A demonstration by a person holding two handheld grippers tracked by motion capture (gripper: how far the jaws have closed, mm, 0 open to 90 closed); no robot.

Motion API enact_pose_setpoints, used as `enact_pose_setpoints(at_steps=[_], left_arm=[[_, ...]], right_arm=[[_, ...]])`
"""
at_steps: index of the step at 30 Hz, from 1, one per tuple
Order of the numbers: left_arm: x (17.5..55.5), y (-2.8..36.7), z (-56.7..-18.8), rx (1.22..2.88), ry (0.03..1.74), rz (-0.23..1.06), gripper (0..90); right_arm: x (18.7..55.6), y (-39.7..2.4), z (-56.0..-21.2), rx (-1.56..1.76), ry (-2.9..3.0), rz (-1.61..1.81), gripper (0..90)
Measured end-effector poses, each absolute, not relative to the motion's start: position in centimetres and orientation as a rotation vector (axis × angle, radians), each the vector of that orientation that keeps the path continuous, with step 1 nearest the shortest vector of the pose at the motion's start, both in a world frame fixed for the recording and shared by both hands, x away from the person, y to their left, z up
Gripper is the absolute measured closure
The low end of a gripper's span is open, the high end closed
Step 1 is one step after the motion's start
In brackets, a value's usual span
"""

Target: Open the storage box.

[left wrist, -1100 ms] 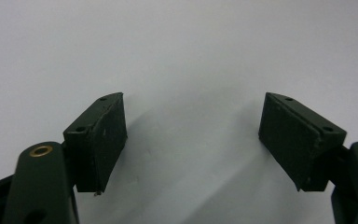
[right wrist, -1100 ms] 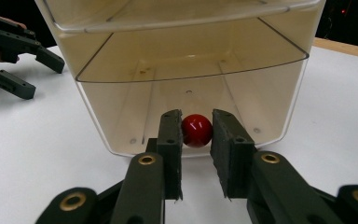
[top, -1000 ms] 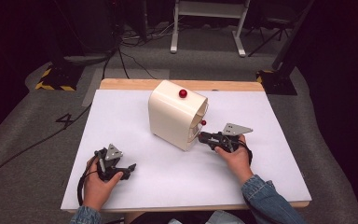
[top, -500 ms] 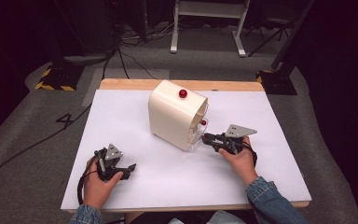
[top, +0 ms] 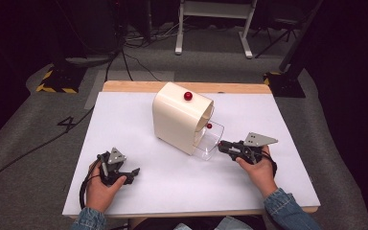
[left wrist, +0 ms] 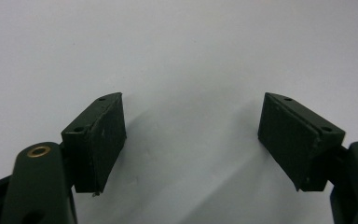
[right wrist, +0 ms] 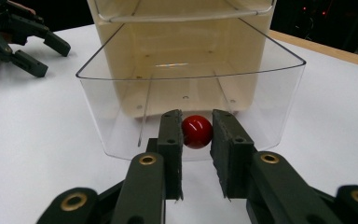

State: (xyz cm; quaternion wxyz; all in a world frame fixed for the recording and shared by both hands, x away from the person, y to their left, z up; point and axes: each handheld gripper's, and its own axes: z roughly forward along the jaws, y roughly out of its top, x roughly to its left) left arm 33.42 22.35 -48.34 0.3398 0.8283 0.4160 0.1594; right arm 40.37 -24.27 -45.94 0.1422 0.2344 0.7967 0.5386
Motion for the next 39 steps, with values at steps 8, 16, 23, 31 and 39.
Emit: enact_pose_setpoints(at_steps=[8,16,23,31,39], left_arm=[[33.4,22.3,-48.3,2.156,1.083,0.415,23.4],[33.4,22.3,-48.3,2.156,1.083,0.415,23.4],[33.4,22.3,-48.3,2.156,1.083,0.415,23.4],[33.4,22.3,-48.3,2.156,1.083,0.415,23.4],[33.4,22.3,-48.3,2.156,1.083,0.415,23.4]], right_arm=[[39.3,-25.7,-45.5,0.679,2.297,1.544,74.2],[39.2,-26.2,-46.1,0.707,2.312,1.544,73.9],[39.5,-26.2,-46.4,0.723,2.317,1.544,69.0],[39.5,-26.4,-46.2,0.729,2.310,1.544,65.0],[39.3,-27.1,-45.4,0.731,2.284,1.549,62.5]])
